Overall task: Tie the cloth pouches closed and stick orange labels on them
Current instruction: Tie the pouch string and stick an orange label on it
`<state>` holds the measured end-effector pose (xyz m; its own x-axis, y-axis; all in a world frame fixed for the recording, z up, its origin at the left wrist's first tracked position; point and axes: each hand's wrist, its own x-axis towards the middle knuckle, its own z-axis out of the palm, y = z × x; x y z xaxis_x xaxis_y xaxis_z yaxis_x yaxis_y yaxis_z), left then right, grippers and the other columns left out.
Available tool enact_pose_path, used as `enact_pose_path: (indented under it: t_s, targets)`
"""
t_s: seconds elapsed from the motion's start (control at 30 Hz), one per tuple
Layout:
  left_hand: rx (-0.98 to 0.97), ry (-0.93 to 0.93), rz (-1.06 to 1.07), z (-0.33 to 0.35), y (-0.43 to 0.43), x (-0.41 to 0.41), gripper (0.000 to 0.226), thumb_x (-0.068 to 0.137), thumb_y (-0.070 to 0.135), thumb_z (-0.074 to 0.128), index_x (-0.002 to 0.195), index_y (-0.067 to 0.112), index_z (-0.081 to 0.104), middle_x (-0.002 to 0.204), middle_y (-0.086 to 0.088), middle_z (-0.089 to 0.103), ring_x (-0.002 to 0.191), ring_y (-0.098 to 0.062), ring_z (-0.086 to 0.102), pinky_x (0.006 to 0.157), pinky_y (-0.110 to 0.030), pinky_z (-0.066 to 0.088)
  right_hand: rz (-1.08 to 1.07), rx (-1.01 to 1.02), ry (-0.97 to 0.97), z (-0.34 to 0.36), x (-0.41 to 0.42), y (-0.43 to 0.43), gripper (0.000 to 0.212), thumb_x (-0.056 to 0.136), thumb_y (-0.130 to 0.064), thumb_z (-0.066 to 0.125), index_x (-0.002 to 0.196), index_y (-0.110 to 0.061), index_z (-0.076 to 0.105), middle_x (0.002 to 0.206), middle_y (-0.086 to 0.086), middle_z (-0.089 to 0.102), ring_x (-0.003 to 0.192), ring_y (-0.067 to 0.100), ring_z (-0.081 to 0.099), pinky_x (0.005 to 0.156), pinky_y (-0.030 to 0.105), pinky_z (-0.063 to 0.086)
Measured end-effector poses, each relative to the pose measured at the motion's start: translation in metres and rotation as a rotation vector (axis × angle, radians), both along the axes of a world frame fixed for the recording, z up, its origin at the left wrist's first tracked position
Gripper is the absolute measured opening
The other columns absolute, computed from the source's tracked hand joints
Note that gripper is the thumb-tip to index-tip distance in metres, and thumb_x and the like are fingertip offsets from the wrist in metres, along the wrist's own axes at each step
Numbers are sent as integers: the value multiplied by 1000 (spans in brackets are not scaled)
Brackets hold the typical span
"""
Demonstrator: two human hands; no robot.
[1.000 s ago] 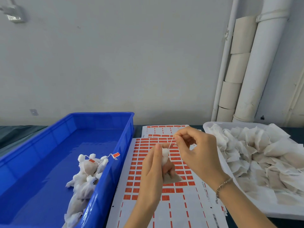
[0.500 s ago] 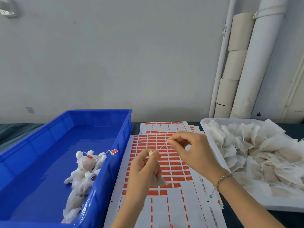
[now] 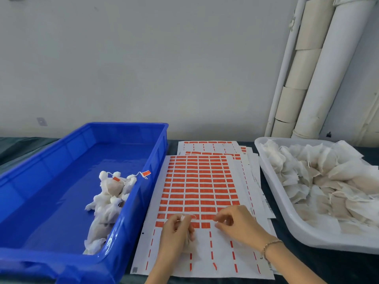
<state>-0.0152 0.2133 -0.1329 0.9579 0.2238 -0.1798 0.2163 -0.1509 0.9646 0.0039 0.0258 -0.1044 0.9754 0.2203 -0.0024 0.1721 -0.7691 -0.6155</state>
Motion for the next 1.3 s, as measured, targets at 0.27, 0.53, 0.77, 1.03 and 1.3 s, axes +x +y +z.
enact_pose_path:
  t_s: [0.27,0.53,0.77,1.03,1.3]
  targets:
    - [0,-128,-79,-5,-2,-14,18,94,32,56,88,17,62,70,5,69,64,-8,67,57,-9,48,108,-142,50,2,12,28,33,85,-37,69,116,-26,69,115,-14,67,96,4,64,79,7,41]
    - [5,-157,-90,-9,-2,-15,15,94,31,56,88,19,62,70,5,69,65,-9,66,61,-12,50,116,-272,3,-2,13,31,32,89,-36,64,118,-23,68,121,-10,64,108,11,63,92,15,42]
    - [18,-175,-77,-12,-3,-17,13,93,32,57,88,22,62,74,9,69,71,-5,67,61,-10,49,109,-273,-94,-8,1,31,32,92,-38,59,120,-25,67,126,-12,59,113,9,58,92,9,32]
    - [27,-190,-67,-13,-3,-17,13,93,33,57,87,23,62,76,13,70,73,-2,67,60,-7,48,104,-302,-110,-6,0,34,35,92,-40,58,123,-25,65,126,-12,59,112,9,59,90,8,30]
    - [31,-191,-74,-13,-4,-16,13,93,33,57,88,23,62,73,9,69,71,-6,67,61,-10,49,115,-309,-149,-6,-2,37,35,93,-41,55,125,-25,62,126,-12,60,110,7,60,88,6,31]
